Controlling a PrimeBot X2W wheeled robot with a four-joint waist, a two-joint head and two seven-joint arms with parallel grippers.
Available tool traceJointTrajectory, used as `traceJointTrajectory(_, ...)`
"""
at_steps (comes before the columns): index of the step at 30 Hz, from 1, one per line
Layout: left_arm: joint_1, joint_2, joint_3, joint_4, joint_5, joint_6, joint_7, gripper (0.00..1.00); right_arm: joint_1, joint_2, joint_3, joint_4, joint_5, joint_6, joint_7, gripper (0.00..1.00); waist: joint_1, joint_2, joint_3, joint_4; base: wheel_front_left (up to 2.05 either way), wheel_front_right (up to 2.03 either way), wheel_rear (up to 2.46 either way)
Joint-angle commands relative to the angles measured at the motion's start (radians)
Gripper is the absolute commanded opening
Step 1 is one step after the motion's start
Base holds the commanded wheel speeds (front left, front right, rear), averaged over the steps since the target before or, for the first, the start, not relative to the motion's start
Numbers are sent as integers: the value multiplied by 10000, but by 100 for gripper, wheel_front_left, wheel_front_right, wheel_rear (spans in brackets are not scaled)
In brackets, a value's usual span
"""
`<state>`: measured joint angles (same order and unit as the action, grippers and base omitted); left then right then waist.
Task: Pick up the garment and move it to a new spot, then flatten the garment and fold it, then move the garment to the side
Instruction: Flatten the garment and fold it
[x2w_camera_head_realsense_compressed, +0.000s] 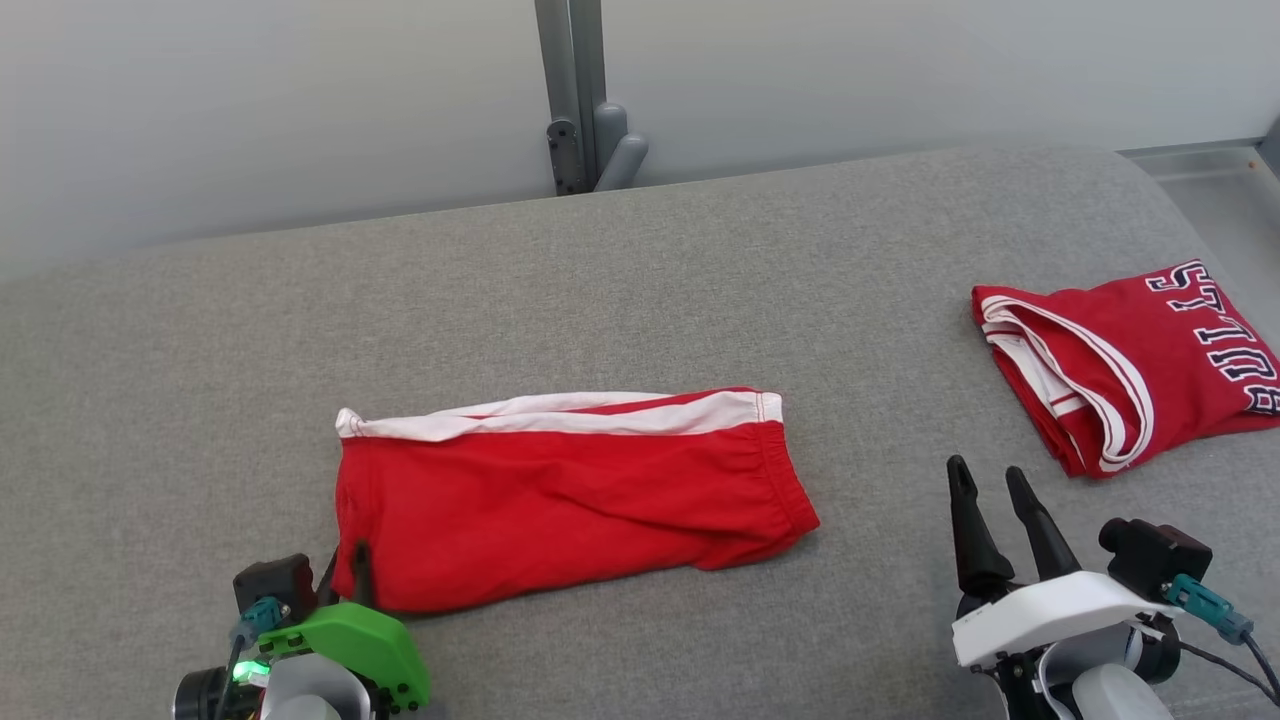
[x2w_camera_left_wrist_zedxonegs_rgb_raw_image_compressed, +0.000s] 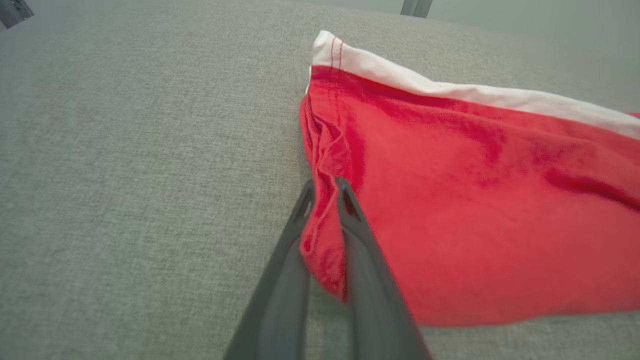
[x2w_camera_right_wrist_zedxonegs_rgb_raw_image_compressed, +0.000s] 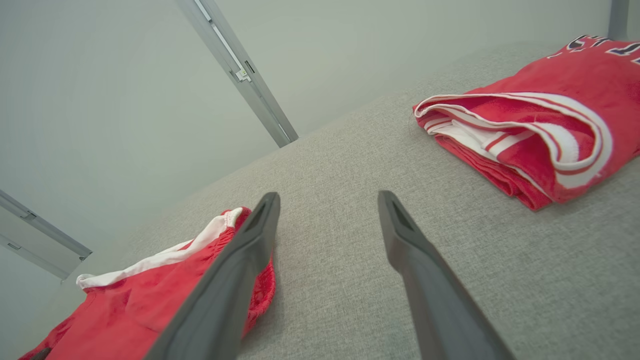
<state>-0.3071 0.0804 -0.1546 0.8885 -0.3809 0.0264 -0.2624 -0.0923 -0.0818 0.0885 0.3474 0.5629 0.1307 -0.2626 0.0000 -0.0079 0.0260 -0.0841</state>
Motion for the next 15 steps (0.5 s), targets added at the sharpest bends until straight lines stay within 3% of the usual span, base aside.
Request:
traceJointTrajectory(1, 128, 82, 55, -118, 86, -11, -24, 65, 84, -32, -1, 14, -23, -2, -29, 100, 0, 79, -86, 117, 0, 0, 0)
traceJointTrajectory(2, 216, 64, 3, -303, 116, -251, -24, 100, 92, -24, -4, 22, -31, -2, -29, 100, 0, 79, -82, 138, 0, 0, 0)
traceJointTrajectory(10, 1257, 323, 467, -2468, 1185, 53, -12, 100, 33, 20, 25, -49, -318, -2, -29, 100, 0, 79, -82, 312, 0, 0, 0)
traceJointTrajectory(15, 2121, 161, 821, -3799, 1681, 16, -12, 100, -22, 18, -12, -124, -810, -2, -27, 100, 0, 79, -87, 664, 0, 0, 0)
